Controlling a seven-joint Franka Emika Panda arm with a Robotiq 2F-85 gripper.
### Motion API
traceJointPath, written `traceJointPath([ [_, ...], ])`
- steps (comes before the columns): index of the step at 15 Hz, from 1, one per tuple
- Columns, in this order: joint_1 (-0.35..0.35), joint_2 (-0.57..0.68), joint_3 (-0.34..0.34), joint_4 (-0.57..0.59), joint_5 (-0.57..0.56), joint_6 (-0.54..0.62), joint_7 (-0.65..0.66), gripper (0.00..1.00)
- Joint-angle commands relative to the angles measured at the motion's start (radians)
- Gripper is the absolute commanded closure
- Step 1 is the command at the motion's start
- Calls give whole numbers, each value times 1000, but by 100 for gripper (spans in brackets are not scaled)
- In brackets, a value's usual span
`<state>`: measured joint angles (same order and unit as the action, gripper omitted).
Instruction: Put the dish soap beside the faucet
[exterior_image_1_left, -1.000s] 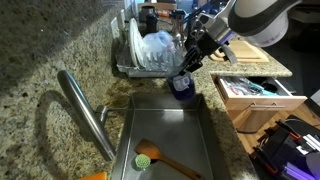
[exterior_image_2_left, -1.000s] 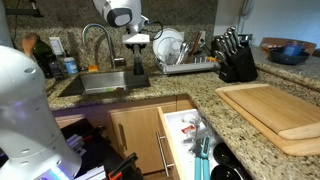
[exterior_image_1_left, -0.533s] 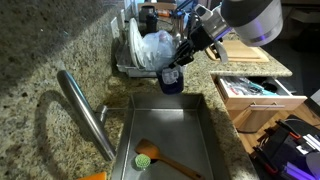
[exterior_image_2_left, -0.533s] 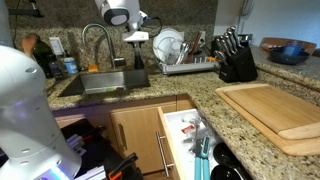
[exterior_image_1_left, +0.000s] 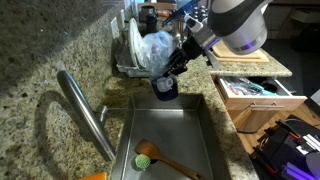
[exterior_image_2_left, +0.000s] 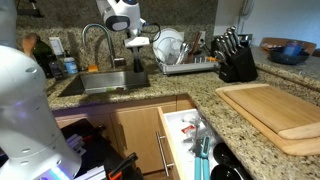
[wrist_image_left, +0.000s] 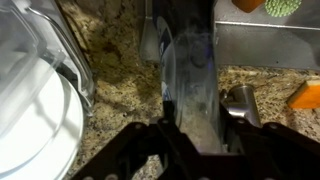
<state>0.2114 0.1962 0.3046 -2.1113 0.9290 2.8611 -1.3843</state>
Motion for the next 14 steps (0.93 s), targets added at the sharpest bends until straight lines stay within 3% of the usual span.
traceJointPath([
  [1, 0, 29, 14, 33, 14, 1, -45, 58],
  [4, 0, 84, 36, 104, 27, 3, -94, 58],
  [5, 0, 88, 36, 110, 27, 3, -96, 83],
  [13, -31, 259, 154, 359, 145, 1, -290, 83],
  [14, -3, 216, 110, 267, 88, 1, -212, 83],
])
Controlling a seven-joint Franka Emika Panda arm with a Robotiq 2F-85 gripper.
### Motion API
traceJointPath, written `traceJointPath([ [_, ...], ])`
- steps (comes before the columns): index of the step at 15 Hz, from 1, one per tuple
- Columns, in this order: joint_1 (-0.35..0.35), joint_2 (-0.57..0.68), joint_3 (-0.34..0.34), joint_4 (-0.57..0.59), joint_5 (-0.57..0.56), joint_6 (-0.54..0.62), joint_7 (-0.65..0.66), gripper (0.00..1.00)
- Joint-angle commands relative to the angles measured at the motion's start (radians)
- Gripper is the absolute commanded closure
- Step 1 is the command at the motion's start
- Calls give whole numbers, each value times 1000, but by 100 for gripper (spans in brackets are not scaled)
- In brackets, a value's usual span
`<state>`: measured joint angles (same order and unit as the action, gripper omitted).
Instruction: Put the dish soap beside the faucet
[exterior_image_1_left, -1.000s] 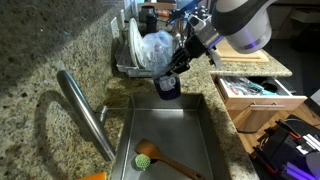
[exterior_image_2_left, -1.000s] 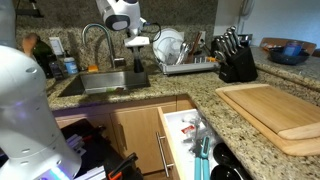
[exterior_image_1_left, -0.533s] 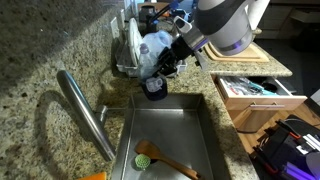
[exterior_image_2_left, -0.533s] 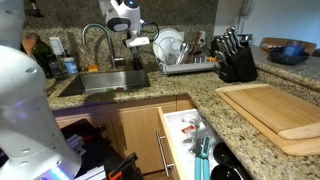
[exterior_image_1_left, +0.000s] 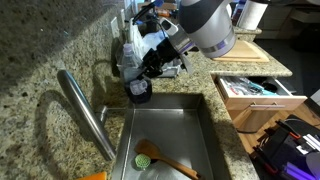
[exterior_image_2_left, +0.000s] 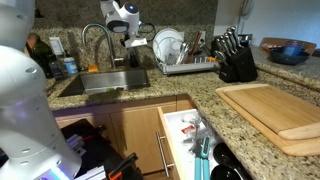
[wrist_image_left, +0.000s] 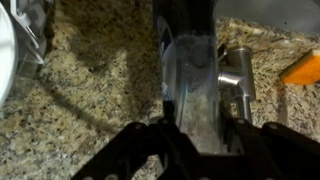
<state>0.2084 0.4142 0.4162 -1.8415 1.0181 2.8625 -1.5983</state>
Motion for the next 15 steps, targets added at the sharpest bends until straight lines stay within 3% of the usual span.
traceJointPath([
  [1, 2, 12, 4, 17, 0, 0, -2, 58],
  [3, 3, 20, 2, 5, -2, 0, 1, 58],
  [4, 6, 16, -7, -11, -11, 4, 7, 83],
  [15, 27, 175, 17, 176, -24, 47, -87, 83],
])
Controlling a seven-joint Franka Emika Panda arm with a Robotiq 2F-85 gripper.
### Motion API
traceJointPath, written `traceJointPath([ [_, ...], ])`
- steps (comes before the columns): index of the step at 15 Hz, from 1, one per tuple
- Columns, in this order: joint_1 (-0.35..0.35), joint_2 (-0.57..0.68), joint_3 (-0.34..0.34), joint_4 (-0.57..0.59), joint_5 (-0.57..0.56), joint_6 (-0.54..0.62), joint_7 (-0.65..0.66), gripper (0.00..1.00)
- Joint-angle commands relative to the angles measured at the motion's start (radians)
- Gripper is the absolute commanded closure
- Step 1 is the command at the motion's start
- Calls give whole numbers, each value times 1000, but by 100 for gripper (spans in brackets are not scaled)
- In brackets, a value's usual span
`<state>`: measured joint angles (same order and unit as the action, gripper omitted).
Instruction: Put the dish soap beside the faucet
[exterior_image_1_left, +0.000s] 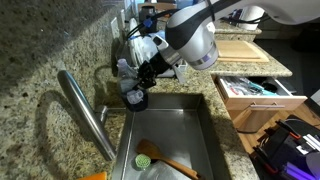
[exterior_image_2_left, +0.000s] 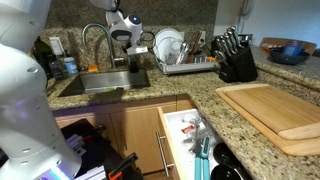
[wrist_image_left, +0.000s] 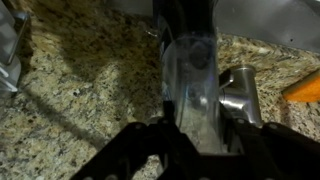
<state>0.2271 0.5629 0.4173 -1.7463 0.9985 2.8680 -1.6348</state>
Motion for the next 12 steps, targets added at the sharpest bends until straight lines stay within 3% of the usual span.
traceJointPath([
  [1, 12, 32, 24, 101, -5, 57, -70, 83],
  [9, -1, 85, 108, 213, 37, 98, -180, 83],
  [10, 22, 58, 63, 155, -2, 69, -114, 58],
  [12, 20, 73, 75, 175, 2, 79, -123, 58],
])
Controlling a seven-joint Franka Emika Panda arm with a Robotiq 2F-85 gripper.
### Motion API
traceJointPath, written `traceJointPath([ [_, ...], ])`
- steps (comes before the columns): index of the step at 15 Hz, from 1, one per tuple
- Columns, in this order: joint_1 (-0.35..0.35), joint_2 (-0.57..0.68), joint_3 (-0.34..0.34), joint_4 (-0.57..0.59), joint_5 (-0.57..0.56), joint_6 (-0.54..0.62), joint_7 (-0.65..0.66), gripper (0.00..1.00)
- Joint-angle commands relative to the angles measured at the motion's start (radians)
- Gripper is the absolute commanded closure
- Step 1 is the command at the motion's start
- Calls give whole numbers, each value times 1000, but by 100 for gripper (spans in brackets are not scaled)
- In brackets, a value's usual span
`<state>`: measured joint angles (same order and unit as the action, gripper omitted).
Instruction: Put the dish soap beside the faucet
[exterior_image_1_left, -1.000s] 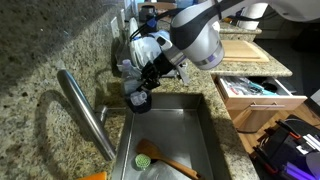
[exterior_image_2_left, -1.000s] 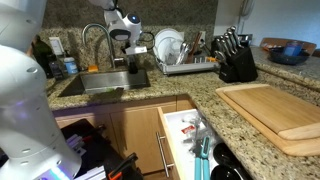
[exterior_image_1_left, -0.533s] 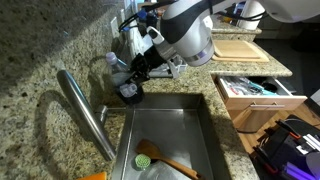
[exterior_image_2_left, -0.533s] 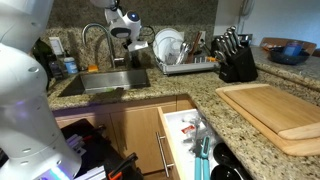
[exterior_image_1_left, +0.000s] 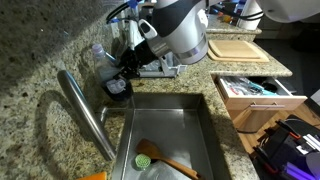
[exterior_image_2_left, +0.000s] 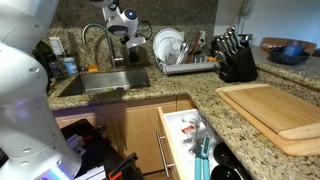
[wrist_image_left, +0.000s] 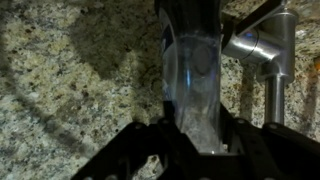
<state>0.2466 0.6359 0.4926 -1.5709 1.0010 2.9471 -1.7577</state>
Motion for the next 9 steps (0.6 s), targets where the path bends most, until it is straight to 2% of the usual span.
traceJointPath([
  [1, -1, 4, 1, 4, 0, 0, -1, 83],
  [4, -77, 25, 59, 17, 70, -105, -23, 83],
  [9, -144, 55, 94, 16, 139, -186, -45, 83],
])
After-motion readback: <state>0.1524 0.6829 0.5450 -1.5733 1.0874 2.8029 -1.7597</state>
